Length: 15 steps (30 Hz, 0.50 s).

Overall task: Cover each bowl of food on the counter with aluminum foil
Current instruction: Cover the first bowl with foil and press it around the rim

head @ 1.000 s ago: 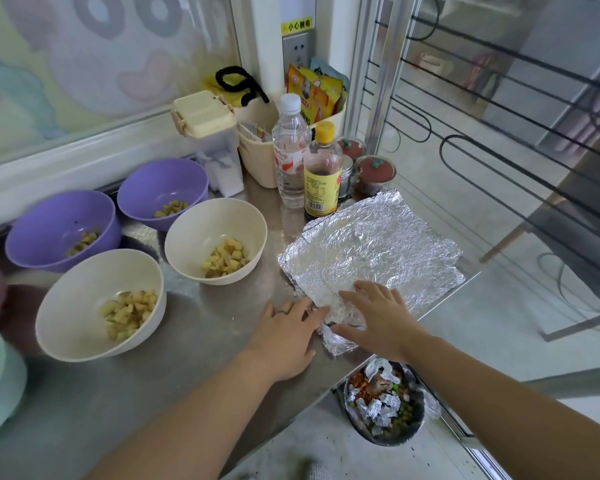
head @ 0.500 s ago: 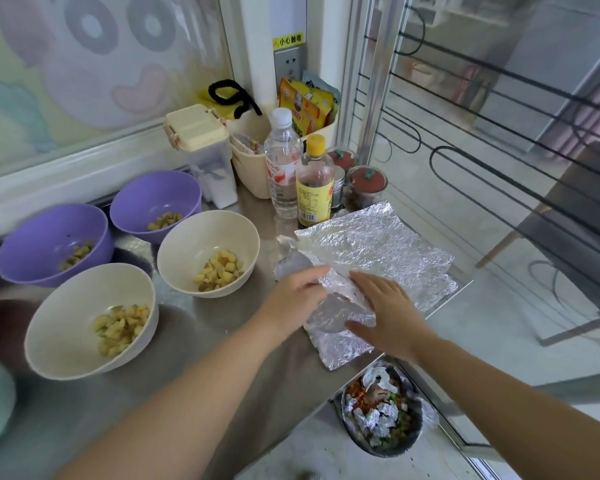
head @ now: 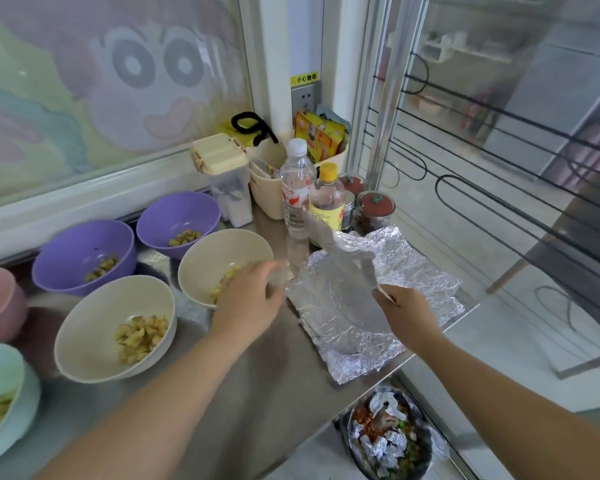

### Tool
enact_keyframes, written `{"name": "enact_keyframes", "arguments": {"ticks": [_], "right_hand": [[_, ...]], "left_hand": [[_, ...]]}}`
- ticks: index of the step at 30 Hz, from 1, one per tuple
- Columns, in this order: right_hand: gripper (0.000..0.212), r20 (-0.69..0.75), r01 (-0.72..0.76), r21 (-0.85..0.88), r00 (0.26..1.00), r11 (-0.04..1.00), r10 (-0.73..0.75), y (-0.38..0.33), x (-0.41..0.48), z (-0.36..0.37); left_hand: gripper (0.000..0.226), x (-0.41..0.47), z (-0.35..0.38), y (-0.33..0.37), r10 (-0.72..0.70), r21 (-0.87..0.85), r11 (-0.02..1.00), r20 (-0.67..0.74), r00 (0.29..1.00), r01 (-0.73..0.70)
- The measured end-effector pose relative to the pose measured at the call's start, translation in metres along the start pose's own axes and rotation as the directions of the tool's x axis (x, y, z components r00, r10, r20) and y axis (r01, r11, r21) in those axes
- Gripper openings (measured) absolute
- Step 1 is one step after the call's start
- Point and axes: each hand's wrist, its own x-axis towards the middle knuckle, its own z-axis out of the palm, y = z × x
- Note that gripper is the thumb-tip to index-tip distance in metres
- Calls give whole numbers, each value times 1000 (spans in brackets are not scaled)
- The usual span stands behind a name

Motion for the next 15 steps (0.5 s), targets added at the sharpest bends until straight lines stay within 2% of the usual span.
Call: {"name": "enact_keyframes", "arguments": {"ticks": [2,4,7,12,15], "right_hand": [[45,57,-15,0,998,1000,15,4,0,6],[42,135,-12,-10,991,1000,14,8,-2,14],[27,186,-2,-40,983,999,9,9,-5,26],[31,176,-32,-54,984,998,41,4,-5,35],[22,180,-51,-34,982,998,56,0,-5,36]], "left_hand": [[48,-3,3,-23,-54,354,935,112,992,11],[50,-8,3,-36,-116,493,870,207,971,-1],[31,-11,1,-40,-82,569,821,199,977,-47],[31,-19,-2,-44,-42,548,830,252,967,-107],[30,-41,-4,-43,45,543,817,274,961,-193]]}}
